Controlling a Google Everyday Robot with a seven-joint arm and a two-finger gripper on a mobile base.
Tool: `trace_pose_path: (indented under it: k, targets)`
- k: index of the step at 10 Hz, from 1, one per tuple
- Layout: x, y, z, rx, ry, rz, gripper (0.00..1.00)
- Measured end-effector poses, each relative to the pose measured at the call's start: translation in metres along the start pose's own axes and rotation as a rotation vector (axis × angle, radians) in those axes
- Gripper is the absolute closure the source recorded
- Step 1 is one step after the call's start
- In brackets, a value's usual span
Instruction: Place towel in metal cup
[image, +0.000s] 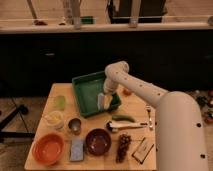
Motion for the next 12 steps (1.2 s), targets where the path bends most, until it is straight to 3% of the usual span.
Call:
trace_pose_path:
  k: [12]
  targets:
    - [0.0004,0.0001,-0.0048,-0.004,0.004,-0.002,0.2]
